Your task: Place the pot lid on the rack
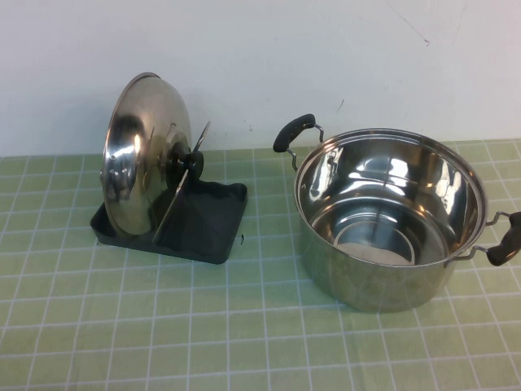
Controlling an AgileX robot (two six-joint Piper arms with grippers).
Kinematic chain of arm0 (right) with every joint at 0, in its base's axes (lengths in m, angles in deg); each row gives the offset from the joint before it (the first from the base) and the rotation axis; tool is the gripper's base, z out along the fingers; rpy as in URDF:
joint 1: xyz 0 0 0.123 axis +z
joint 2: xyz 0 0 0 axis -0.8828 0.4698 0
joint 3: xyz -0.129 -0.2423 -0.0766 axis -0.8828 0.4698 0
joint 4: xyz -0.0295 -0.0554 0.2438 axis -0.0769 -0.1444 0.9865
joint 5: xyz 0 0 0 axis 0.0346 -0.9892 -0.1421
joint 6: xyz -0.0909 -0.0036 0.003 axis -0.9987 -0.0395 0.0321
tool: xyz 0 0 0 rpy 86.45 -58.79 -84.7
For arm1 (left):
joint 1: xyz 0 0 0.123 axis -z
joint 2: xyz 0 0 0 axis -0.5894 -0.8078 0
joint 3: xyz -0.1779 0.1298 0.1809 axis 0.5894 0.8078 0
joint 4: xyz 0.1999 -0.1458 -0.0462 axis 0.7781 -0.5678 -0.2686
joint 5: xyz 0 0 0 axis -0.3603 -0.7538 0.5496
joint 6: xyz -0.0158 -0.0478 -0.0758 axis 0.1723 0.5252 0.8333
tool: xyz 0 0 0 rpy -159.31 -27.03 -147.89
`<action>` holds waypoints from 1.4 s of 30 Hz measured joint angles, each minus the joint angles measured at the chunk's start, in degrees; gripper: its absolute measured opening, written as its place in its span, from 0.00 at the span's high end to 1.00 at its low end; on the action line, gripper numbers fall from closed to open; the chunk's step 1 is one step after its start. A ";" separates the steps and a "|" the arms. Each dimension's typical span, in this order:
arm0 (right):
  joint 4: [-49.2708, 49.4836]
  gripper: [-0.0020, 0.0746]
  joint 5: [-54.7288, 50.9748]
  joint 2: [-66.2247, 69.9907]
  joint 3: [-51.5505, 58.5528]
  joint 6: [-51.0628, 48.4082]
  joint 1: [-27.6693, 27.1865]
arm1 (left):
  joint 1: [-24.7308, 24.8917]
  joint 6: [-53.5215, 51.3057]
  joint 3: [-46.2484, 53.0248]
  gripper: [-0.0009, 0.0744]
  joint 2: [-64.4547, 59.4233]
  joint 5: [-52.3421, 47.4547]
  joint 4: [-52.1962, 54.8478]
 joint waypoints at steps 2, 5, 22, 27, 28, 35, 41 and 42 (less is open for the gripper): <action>0.00 0.98 0.00 0.00 0.00 0.00 0.00 | 0.00 -1.06 0.00 0.99 0.00 0.00 0.00; 0.00 0.98 0.00 0.00 0.00 0.00 0.00 | 0.00 -1.44 0.00 0.99 0.00 0.00 0.00; 0.00 0.98 0.00 0.00 0.00 0.00 0.00 | 0.00 -1.82 0.00 0.99 0.00 0.00 0.00; 0.00 0.98 0.00 0.00 0.00 0.00 0.00 | 0.00 -1.82 0.00 0.99 0.00 0.00 0.00; 0.00 0.98 0.00 0.00 0.00 0.00 0.00 | 0.00 -1.82 0.00 0.99 0.00 0.00 0.00; 0.00 0.98 0.00 0.00 0.00 0.00 0.00 | 0.00 -1.82 0.00 0.99 0.00 0.00 0.00; 0.00 0.98 1.72 0.00 1.95 0.00 -1.20 | 0.00 -1.82 0.00 0.99 0.00 0.00 0.00; 0.00 0.98 2.43 0.00 2.82 0.00 -2.80 | 0.00 -1.82 0.00 0.99 0.00 0.00 0.00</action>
